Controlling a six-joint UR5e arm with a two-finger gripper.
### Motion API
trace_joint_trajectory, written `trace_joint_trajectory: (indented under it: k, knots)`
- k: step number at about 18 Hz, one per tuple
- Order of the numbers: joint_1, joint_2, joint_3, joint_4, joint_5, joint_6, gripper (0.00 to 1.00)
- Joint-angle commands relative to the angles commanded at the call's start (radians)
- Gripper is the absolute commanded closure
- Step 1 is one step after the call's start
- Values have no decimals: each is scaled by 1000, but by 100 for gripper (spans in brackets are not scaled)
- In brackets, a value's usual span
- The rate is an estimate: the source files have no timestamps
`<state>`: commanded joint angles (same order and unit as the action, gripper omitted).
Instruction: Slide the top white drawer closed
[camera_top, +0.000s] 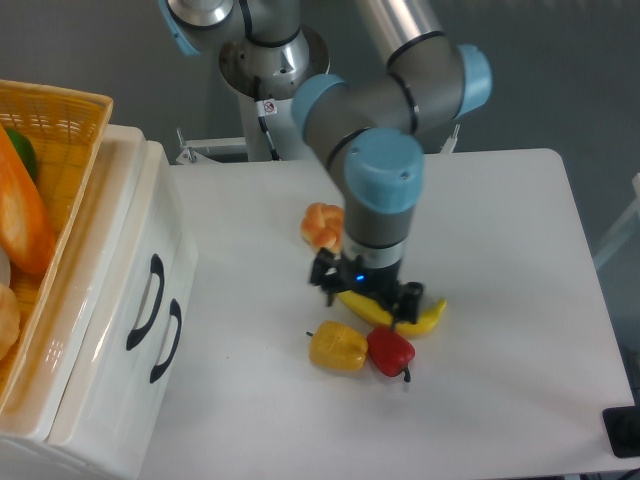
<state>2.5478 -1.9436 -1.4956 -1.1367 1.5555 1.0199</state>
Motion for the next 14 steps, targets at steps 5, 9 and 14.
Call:
trace_joint_trajectory:
  k: [5, 9, 14]
  knots:
    - [143, 1, -9, 0, 2, 159, 0]
    - [230, 32, -15, -6, 5, 227, 0]
    - [290, 46, -37, -6, 83, 242, 0]
